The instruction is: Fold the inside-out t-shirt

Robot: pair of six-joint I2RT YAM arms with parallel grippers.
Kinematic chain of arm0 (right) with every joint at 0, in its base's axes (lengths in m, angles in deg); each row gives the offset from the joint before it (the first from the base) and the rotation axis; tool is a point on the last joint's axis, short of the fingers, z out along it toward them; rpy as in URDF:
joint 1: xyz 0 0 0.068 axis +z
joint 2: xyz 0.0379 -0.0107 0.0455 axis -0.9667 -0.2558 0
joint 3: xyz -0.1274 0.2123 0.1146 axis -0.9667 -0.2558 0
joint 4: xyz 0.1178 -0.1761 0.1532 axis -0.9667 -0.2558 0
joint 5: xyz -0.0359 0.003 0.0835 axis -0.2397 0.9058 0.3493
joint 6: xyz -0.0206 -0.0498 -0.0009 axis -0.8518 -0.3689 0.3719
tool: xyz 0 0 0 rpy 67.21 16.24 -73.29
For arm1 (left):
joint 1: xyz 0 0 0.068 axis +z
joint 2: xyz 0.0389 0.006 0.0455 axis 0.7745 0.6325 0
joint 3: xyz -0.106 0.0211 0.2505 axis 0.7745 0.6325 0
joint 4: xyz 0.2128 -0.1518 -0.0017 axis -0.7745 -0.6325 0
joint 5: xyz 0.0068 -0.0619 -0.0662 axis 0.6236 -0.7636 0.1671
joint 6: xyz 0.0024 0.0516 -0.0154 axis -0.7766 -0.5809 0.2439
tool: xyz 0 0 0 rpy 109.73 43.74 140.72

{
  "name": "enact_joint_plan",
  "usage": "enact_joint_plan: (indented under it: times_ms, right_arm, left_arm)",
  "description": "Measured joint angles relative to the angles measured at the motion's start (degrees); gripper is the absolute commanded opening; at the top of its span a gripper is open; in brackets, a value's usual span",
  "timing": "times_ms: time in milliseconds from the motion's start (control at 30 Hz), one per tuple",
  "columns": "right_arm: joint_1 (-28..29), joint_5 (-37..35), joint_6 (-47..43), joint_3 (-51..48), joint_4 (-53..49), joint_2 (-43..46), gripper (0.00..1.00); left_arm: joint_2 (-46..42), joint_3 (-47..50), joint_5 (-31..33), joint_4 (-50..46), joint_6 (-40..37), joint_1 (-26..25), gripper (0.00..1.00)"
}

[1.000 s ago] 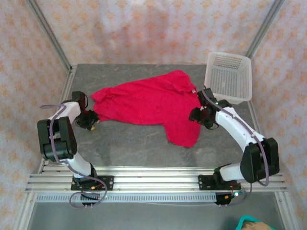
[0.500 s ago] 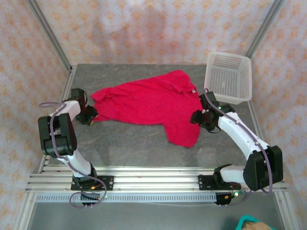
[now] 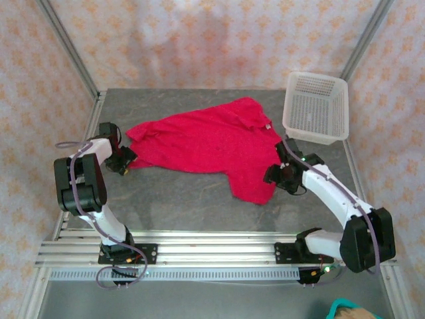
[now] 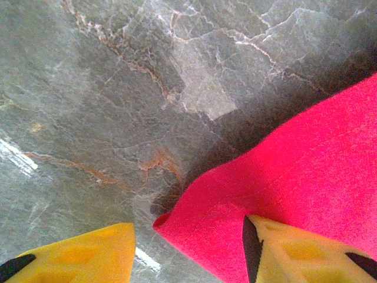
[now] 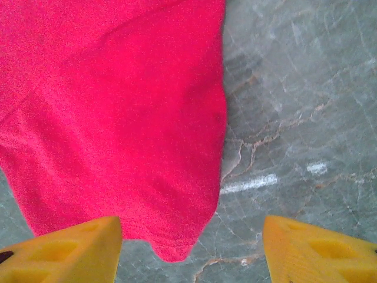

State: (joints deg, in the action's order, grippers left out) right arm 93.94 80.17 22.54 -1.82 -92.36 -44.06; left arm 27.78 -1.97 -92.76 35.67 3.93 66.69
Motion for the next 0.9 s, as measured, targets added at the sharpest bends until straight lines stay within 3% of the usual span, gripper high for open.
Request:
enact_joint_plan:
  times_ms: [233,467,533,633,700,900]
  right_arm:
    - [3.23,1.36,3.17,-3.89,2.49,0.11,0.64]
    - [4.98,2.99,7.32,-10.05,9.62,-2.78,0.59]
    - [4.98,2.95,8.15,-11.02,12.00,-4.42,0.45]
    - [4.98,2.73,8.41,-11.30,14.84,-6.91,0.12]
    - [4.83,1.27,8.28,-10.75,12.85,-7.58,0.00]
    - [5.09,1.29,6.40,-3.96,9.09,-5.44,0.00]
  left_arm:
    - [0.66,0.00,-0.02,0.07,0.35,0.28,0.00]
    - [0.83,-0.66,0.09,-0.55,0.13,1.11,0.00]
    - [-0.33,-0.81,0.31,-1.40,0.13,1.11,0.00]
    - [-3.89,-1.09,0.76,-2.89,0.13,1.11,0.00]
    - [-6.69,-1.36,0.90,-3.48,0.11,1.11,0.00]
    - [-13.20,-1.62,1.03,-4.76,0.09,1.07,0.00]
